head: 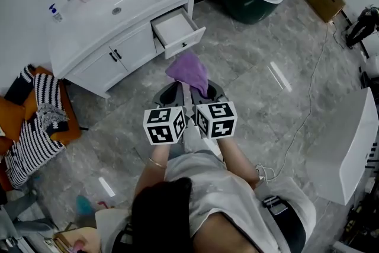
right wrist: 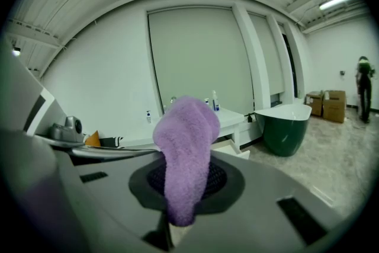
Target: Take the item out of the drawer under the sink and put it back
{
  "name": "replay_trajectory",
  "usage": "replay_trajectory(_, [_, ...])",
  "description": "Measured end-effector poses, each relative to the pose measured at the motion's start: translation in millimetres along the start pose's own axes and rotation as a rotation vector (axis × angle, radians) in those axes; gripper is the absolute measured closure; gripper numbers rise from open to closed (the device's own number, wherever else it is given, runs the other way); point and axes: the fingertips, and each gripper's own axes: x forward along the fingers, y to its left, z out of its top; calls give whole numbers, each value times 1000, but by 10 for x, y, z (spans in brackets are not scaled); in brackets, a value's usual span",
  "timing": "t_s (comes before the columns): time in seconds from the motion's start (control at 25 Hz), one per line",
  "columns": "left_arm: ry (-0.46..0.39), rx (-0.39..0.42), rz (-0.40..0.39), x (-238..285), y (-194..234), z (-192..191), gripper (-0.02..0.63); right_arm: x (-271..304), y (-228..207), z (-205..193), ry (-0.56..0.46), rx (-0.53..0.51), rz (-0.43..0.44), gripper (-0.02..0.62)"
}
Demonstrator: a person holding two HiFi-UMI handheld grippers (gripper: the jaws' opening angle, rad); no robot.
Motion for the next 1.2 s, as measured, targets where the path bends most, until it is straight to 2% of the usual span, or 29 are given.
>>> replay_trajectory(0.36, [44, -17, -18, 494, 579, 377, 603, 814, 23, 274, 39, 4, -33, 546])
replay_trajectory(0.6, [34, -30, -14, 714, 970, 690, 603, 1249, 81, 494, 46, -34, -49, 546])
replay_trajectory(0.76, [48, -20, -8, 874, 1230, 760, 603, 1496, 66, 561, 37, -22, -60, 546])
replay_trajectory(1.2, [66, -12, -39, 1175, 1438, 874, 603, 1749, -130, 542, 43, 30, -134, 546])
